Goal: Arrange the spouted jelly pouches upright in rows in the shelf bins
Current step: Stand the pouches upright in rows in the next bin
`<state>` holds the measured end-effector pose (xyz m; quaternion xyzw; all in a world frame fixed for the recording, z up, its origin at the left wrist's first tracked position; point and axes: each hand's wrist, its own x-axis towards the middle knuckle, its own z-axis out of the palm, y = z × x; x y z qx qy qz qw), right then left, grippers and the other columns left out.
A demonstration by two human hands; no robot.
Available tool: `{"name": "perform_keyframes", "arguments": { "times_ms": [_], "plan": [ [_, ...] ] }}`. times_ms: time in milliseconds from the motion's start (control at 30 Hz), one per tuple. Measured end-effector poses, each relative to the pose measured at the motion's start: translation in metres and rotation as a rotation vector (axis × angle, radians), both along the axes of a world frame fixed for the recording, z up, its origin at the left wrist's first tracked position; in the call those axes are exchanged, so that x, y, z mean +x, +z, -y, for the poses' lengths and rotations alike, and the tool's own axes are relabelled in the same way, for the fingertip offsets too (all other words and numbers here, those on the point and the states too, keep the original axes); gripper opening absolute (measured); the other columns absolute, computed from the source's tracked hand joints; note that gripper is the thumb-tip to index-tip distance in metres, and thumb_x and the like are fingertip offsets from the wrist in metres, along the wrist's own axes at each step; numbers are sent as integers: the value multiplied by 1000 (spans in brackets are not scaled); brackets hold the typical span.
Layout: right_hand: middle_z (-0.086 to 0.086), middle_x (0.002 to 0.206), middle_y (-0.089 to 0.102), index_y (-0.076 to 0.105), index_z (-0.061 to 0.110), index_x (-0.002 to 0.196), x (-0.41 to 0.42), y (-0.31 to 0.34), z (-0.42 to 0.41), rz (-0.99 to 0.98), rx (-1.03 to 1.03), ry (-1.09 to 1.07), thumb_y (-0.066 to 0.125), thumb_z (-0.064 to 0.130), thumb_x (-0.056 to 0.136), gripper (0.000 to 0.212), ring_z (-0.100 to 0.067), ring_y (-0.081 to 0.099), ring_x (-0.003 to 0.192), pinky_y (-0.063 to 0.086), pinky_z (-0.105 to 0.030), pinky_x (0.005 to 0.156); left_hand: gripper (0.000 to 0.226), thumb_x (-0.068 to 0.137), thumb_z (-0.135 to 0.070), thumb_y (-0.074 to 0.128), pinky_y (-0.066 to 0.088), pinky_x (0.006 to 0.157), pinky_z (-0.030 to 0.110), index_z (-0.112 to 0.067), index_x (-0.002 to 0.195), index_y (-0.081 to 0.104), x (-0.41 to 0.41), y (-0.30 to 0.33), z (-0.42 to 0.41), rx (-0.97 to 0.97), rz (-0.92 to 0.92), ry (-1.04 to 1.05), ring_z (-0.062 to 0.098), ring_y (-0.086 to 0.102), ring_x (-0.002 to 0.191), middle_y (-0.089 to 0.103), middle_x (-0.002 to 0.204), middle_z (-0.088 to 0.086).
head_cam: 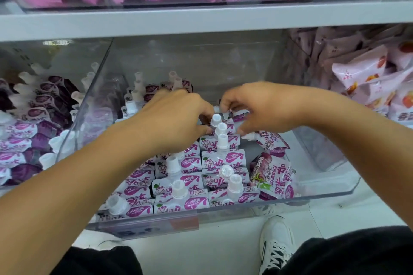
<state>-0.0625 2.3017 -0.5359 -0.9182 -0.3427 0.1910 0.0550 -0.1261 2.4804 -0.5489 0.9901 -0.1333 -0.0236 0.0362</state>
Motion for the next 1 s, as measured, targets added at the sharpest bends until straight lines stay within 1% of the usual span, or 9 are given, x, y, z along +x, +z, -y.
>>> {"name": "perform_keyframes", "arguments": {
  "times_ms": [133, 200, 267, 333, 400, 533, 733, 867, 1000],
  "plan": [
    [9, 140, 46, 43, 40, 139, -10, 20, 13, 78, -265, -11, 83, 38, 71, 79, -18, 48, 124, 43, -35, 102, 12, 89, -47, 63, 41, 76, 34, -38, 96, 67, 8, 4, 3, -24, -45, 18, 16, 60, 83, 69, 85, -12],
    [6, 139, 46, 48, 37, 136, -18, 13, 9, -4, -442, -3, 80, 46, 72, 73, -21, 48, 124, 43, -38, 103, 6, 90, -44, 64, 38, 76, 34, -38, 89, 66, 10, 4, 5, -43, -47, -6, 12, 57, 73, 66, 75, -12],
    [2, 120, 58, 61, 27, 117, -20, 2, 3, -16, -504, 14, 77, 44, 76, 48, -21, 57, 107, 51, -33, 86, 9, 92, -41, 62, 37, 76, 34, -34, 87, 65, 11, 3, 5, -45, -47, -12, 8, 51, 67, 62, 69, -10],
    [0, 100, 64, 65, 21, 92, -14, -1, 3, 44, -421, 7, 75, 21, 80, 16, -17, 59, 86, 48, -23, 61, 12, 93, -42, 60, 38, 79, 36, -32, 87, 64, 13, 2, 2, -50, -79, -10, 11, 51, 68, 60, 68, -8],
    [0, 90, 63, 61, 20, 85, -4, 8, 10, 102, -299, -44, 72, 5, 79, 20, -15, 57, 73, 41, -23, 52, 11, 93, -43, 59, 32, 79, 36, -35, 88, 64, 14, 2, -1, -69, -129, -13, 15, 53, 74, 63, 71, -6],
    [3, 101, 61, 57, 25, 109, 2, 24, 18, 209, -90, -140, 87, 16, 66, 53, -19, 58, 85, 49, -29, 72, 10, 93, -41, 61, 39, 71, 35, -35, 90, 67, 16, 0, -4, -142, -188, -26, 15, 59, 78, 68, 80, -6],
    [4, 93, 63, 71, 23, 105, 14, 25, -10, 437, 168, -131, 68, 3, 80, 32, -12, 54, 81, 36, -15, 73, 19, 86, -47, 66, 54, 77, 38, -29, 90, 71, 14, -2, -9, -179, -134, -9, 10, 64, 79, 71, 82, -10],
    [9, 89, 61, 72, 28, 99, 14, 18, -28, 328, 262, -114, 70, 3, 78, 33, -11, 59, 81, 39, -13, 69, 3, 82, -33, 76, 55, 74, 28, -30, 83, 74, 11, 3, -15, -215, 0, 73, 2, 64, 74, 71, 78, -15],
    [8, 98, 64, 70, 31, 104, 15, 5, -38, 169, 273, -132, 67, 0, 78, 41, -9, 58, 81, 39, -12, 58, 16, 74, -36, 81, 48, 67, 19, -30, 83, 69, 15, 5, -20, -239, 189, 185, 3, 62, 74, 67, 77, -15]
  ]
}}
